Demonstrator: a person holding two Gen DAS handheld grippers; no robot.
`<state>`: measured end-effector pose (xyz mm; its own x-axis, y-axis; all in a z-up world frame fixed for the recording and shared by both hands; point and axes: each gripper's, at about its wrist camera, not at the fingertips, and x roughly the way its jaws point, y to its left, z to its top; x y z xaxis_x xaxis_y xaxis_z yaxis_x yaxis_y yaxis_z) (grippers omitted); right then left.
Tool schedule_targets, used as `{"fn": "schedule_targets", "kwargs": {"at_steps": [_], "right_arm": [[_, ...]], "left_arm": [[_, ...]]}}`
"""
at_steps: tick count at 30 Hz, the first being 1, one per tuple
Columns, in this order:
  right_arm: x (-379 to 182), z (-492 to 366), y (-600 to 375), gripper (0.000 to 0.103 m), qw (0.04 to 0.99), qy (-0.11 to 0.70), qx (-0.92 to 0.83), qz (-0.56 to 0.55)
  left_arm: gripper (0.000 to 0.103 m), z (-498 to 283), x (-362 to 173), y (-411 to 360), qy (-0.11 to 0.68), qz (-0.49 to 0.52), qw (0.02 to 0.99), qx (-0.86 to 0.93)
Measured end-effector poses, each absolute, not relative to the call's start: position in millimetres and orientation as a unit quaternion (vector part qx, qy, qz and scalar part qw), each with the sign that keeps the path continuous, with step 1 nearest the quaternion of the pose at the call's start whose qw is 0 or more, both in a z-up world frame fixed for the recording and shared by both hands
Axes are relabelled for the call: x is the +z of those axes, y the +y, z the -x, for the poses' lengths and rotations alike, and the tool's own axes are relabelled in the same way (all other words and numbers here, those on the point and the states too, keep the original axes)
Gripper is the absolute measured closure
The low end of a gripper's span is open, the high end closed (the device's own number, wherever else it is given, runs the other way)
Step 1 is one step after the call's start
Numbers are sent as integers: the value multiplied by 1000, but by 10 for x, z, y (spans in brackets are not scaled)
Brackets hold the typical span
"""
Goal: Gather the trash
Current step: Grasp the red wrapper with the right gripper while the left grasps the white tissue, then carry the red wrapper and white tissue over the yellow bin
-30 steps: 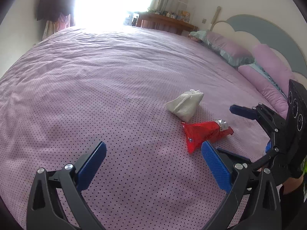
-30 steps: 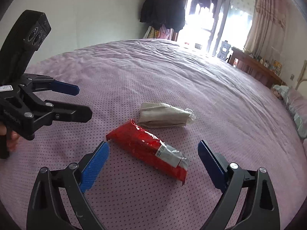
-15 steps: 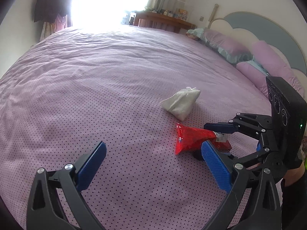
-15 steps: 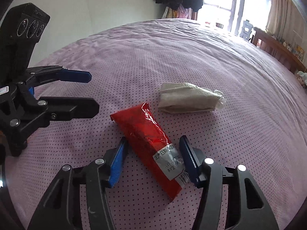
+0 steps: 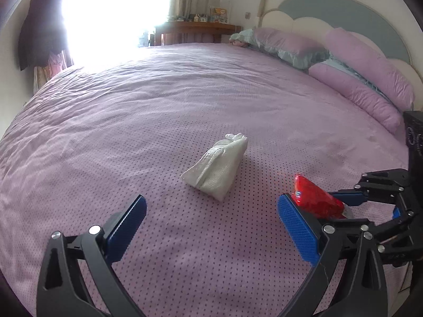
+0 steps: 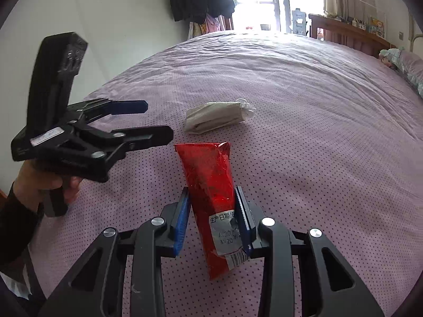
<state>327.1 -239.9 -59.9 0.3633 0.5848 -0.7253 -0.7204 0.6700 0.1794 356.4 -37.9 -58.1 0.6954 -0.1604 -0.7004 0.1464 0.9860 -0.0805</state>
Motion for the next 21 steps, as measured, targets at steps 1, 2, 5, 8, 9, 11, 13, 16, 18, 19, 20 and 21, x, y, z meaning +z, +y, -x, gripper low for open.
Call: {"fn": "schedule_targets", "kwargs": {"at_steps": [1, 2, 5, 8, 9, 11, 13, 16, 18, 19, 20, 21], "right_arm": [[-600, -3277, -2448, 70, 821, 402, 398, 74], [-603, -3291, -2487, 70, 821, 403, 400, 67], [-619, -3306, -2547, 70, 822, 404, 396, 66], [-641, -3326, -2581, 70, 823, 406, 393, 58], [-650, -3337, -2585, 70, 822, 407, 396, 52], [-667, -3349, -2632, 70, 818, 411, 401, 30], [-669, -3349, -2666, 70, 818, 413, 401, 17], [-648, -3292, -2702, 70, 821, 409, 398, 12], [-608, -3223, -2715, 70, 822, 404, 401, 12], [-582, -3178, -2732, 70, 825, 401, 397, 14], [-553, -3126, -2756, 70, 828, 400, 394, 16], [-521, -3058, -2788, 70, 830, 397, 391, 16]], "left_arm": [[4, -3640, -591, -412, 384, 3, 919, -84], [4, -3711, -600, -423, 386, 0, 919, -79], [4, -3960, -649, -444, 403, 8, 911, -84], [22, -4159, -753, -494, 427, -5, 900, -84], [35, -4214, -803, -504, 440, -3, 894, -88], [59, -4242, -854, -507, 447, -8, 891, -80], [74, -4199, -833, -490, 443, 3, 892, -86], [74, -4036, -782, -467, 431, 14, 897, -97], [74, -3892, -751, -467, 426, 26, 897, -114], [74, -3792, -726, -479, 422, 30, 898, -123], [74, -3684, -694, -514, 418, 31, 898, -132], [74, -3577, -662, -548, 413, 28, 900, -140]]}}
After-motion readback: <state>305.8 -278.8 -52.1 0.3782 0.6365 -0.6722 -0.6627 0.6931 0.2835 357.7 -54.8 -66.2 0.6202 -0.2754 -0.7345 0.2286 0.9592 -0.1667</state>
